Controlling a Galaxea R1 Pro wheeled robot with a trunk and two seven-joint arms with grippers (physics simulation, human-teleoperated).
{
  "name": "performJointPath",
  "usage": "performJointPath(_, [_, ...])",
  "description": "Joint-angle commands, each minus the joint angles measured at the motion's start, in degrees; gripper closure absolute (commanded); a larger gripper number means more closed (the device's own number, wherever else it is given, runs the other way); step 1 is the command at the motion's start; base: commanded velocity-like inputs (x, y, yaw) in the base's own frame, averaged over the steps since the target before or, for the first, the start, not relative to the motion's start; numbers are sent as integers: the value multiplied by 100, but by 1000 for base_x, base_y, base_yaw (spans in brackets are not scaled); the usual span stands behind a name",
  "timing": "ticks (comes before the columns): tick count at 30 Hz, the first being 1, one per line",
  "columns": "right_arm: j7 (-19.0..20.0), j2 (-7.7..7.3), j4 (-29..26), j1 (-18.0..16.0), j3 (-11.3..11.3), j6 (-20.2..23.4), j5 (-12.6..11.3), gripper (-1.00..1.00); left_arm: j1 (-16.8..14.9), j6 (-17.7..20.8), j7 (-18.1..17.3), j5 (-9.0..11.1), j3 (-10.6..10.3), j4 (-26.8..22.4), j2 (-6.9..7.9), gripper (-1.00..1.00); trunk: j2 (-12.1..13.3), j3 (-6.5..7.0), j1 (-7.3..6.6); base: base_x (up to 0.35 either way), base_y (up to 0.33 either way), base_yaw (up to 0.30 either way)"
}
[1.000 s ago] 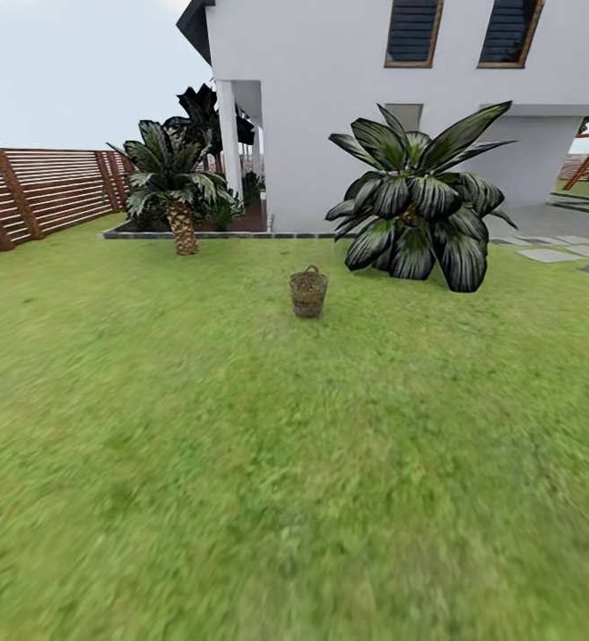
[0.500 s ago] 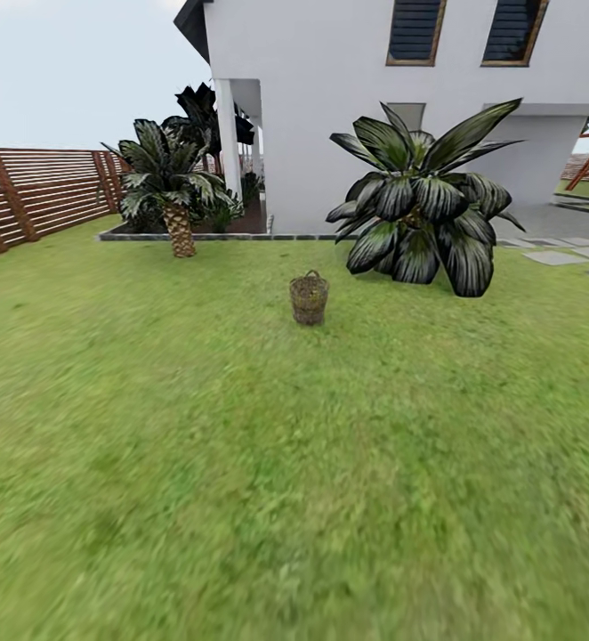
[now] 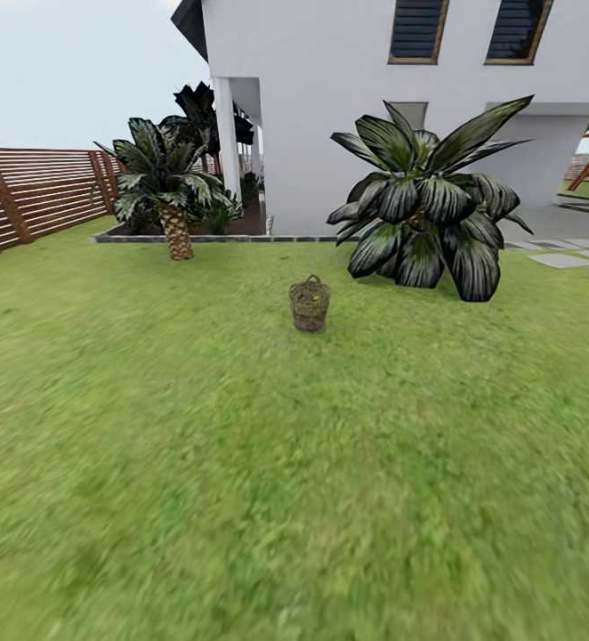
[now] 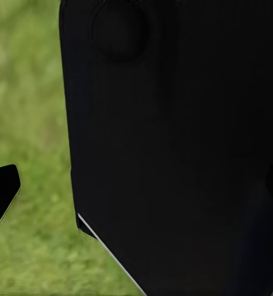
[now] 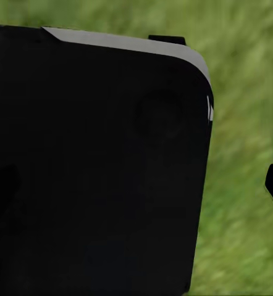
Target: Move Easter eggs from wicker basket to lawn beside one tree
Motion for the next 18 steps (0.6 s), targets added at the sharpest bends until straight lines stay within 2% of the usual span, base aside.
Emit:
performJointPath(1, [3,0,5,-3,-2,-16,33,-100,4,-3,2,7,3,-12,-1,-100,-2,-4,4,340,0,0])
performJointPath(18, [3,-7,40,-3,-1,-14,42,-100,3,1,2,7,2,-12,-1,-100,-2,-4,4,340,0,0])
